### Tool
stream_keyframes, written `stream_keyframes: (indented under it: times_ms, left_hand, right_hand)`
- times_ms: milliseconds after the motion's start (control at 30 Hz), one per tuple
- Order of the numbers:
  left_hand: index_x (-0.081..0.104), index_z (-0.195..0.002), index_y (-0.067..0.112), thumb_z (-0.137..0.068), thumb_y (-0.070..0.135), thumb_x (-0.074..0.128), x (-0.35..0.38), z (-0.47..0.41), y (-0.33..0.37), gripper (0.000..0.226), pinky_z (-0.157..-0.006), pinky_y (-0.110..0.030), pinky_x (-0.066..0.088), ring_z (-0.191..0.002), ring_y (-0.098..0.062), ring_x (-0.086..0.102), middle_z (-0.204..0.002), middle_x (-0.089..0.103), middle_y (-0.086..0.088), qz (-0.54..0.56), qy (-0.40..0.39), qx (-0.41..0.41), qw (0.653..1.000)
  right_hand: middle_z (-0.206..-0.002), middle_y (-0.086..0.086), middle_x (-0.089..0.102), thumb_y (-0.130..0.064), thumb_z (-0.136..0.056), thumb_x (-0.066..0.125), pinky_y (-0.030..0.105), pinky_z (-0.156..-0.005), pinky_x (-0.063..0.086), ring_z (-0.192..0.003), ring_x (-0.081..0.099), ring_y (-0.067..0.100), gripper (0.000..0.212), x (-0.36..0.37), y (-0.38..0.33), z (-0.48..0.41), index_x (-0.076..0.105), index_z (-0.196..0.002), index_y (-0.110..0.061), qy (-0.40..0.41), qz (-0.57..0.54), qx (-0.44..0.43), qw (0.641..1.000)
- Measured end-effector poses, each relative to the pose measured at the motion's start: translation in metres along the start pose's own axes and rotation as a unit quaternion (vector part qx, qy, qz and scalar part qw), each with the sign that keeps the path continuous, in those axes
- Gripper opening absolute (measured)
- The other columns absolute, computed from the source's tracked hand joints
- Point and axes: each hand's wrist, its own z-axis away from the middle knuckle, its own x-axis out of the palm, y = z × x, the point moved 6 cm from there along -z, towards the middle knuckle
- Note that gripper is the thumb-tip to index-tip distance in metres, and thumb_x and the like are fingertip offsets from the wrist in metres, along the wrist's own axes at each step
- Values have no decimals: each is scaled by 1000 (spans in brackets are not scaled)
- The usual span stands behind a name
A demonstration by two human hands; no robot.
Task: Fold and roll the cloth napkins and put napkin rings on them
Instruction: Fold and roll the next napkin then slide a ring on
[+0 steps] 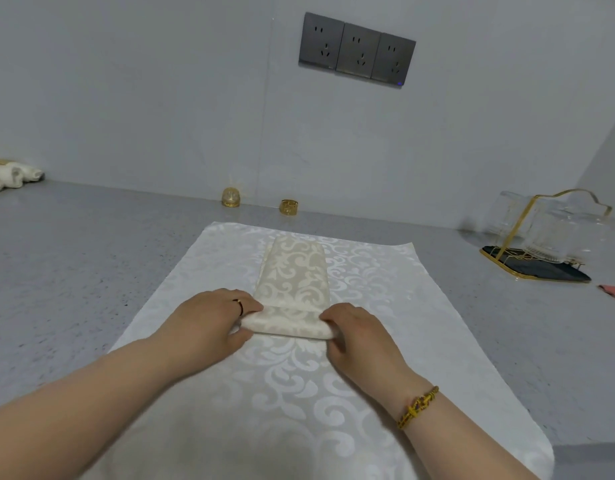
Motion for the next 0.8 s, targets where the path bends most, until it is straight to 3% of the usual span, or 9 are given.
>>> stream_keyframes:
  times_ms: [100,233,333,400,500,533,667,733,800]
  left_hand:
    - [49,-126,31,-93,32,47,2,-4,-4,33,-91,-16,32,-118,-7,45,-128,50,15,24,7,-59,998]
    - [55,-107,40,-90,37,48,-8,10,-4,19,-92,-23,40,-107,-8,50,-112,57,10,69,-30,-73,994]
    - [43,-84,55,-77,51,40,-15,31,4,9,-90,-18,40,-101,1,51,-103,58,20,103,-67,-35,992]
    - [50,-76,55,-78,50,46,-16,45,5,7,-85,-10,38,-97,6,51,-95,61,24,147,-94,-42,984]
    - [55,-87,57,-74,50,50,-15,54,6,16,-81,-9,40,-94,9,52,-99,53,36,194,-102,-66,973]
    - [60,-85,50,-78,47,53,-14,54,4,11,-79,-9,41,-91,8,53,-97,53,36,211,-97,-84,969]
    - [64,-75,34,-86,20,60,-4,48,-5,19,-65,-5,40,-70,6,55,-75,63,21,266,-105,-144,948]
    - [66,-78,28,-86,21,62,-1,45,-8,11,-65,-8,42,-68,1,58,-78,70,3,304,-117,-171,930]
    - [66,-83,23,-85,27,62,2,41,-12,6,-71,-14,44,-78,-9,63,-86,71,-11,328,-109,-196,918]
  right_hand:
    - [-113,0,59,-10,-87,48,20,-89,34,-104,50,19,31,-2,1,-3,56,-116,-15,-16,-18,28,999]
    - [-112,-3,61,-13,-88,48,15,-81,31,-106,48,15,31,-11,-8,8,57,-116,-19,-59,-41,16,997]
    - [-109,-9,60,-17,-87,50,7,-79,32,-102,49,7,28,-15,-11,26,59,-114,-23,-116,-91,27,989]
    - [-108,-11,60,-21,-87,52,7,-82,35,-100,50,3,27,-15,-12,37,59,-110,-31,-157,-140,50,976]
    - [-106,-9,62,-25,-85,56,15,-84,43,-94,56,3,18,-11,-12,44,57,-92,-41,-193,-193,79,959]
    - [-103,-8,63,-27,-85,57,14,-82,44,-89,57,3,15,-11,-12,43,56,-85,-41,-193,-205,90,955]
    - [-77,-10,57,-32,-88,56,11,-66,39,-67,50,1,17,-10,-10,36,57,-71,-30,-178,-255,139,940]
    - [-80,-7,56,-33,-90,52,16,-67,38,-70,49,4,17,-6,-8,33,56,-73,-28,-169,-253,151,941]
    - [-88,-3,58,-33,-90,51,19,-69,39,-72,49,6,15,-2,-6,27,54,-77,-27,-140,-242,163,946]
